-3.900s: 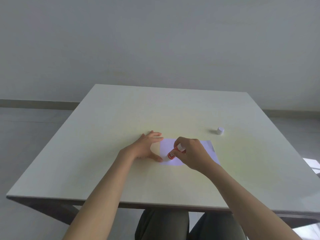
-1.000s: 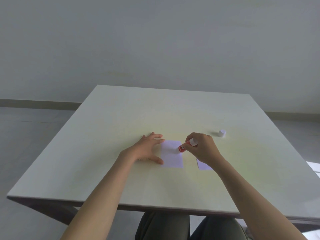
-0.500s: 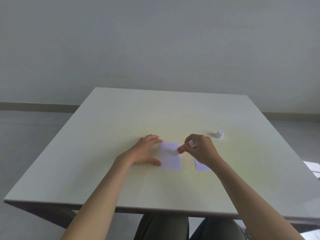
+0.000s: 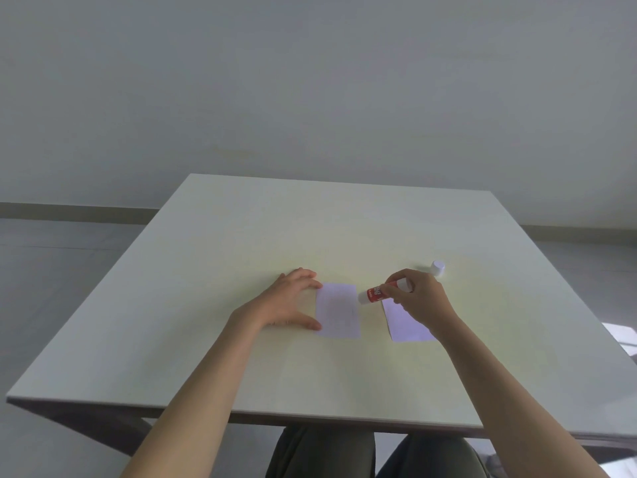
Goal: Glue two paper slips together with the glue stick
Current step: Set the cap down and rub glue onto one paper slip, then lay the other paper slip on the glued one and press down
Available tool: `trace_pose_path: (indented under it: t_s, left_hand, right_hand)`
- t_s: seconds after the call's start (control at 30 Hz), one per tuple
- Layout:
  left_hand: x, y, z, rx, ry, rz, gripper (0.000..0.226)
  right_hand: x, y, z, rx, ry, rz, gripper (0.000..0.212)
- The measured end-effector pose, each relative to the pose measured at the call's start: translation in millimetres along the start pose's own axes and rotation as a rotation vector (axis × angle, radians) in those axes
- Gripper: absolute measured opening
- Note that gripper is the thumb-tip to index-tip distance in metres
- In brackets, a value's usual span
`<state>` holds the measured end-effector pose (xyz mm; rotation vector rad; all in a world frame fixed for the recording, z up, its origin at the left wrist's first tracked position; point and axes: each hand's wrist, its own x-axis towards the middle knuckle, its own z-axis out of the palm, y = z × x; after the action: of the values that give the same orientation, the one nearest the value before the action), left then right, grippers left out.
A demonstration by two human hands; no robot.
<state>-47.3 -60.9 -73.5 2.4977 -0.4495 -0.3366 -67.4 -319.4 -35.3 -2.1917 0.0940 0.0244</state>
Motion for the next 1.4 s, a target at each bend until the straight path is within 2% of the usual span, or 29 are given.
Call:
trace_pose_path:
  t_s: [0.13, 0.3, 0.47, 0.63, 0.73, 0.83, 0.9, 0.97, 1.03, 1.13, 1.2, 1.27, 1.4]
  left_hand:
    - [-2, -1, 0, -0.03, 0.007, -0.004, 0.08]
    - [-4, 1, -2, -0.125, 0.032, -0.011, 0.074]
    - [-2, 25, -4, -0.437, 0.176, 0.037, 0.056]
    - [3, 64, 5, -0.815, 0.264, 0.089, 0.015]
    - [0, 70, 9, -0.916, 0.387, 0.067, 0.018]
    - [-5, 67, 10, -0.95, 0.424, 0.072, 0.017]
    - [-6, 64, 8, -0.962, 0.442, 0.067, 0.017]
    - [-6, 57, 2, -0.99, 0.457, 0.053, 0.015]
    - [-8, 48, -7, -1.026, 0.463, 0.023, 0.011]
    - [-10, 31, -21, -0.878, 0.509, -0.032, 0.007]
    - [-11, 22, -27, -0.686, 0.553, -0.047, 0.01]
    - [-11, 16, -31, -0.509, 0.593, -0.046, 0.014]
    - [-10, 9, -32, -0.398, 0.6, -0.076, 0.023]
  right_hand:
    - [-1, 0, -5, 0.311, -0.044, 0.027, 0.01]
    - [-3, -2, -1, 0.81, -0.194, 0.161, 0.012]
    - [-7, -12, 21, 1.147, -0.311, 0.342, 0.014]
    - [-10, -34, 54, 1.339, -0.369, 0.381, 0.021]
    - [-11, -39, 68, 1.374, -0.396, 0.349, 0.028]
    - [-10, -36, 73, 1.266, -0.415, 0.326, 0.024]
    - [-8, -30, 68, 1.035, -0.349, 0.296, 0.028]
    - [1, -23, 55, 0.742, -0.157, 0.22, 0.031]
    - [15, -12, 33, 0.427, 0.103, 0.117, 0.025]
    - [38, 13, -6, -0.066, 0.398, 0.024, 0.022]
    - [49, 29, -22, -0.183, 0.44, 0.02, 0.027]
    - [56, 41, -29, -0.251, 0.404, 0.044, 0.034]
    - [60, 54, -28, -0.302, 0.328, 0.097, 0.041]
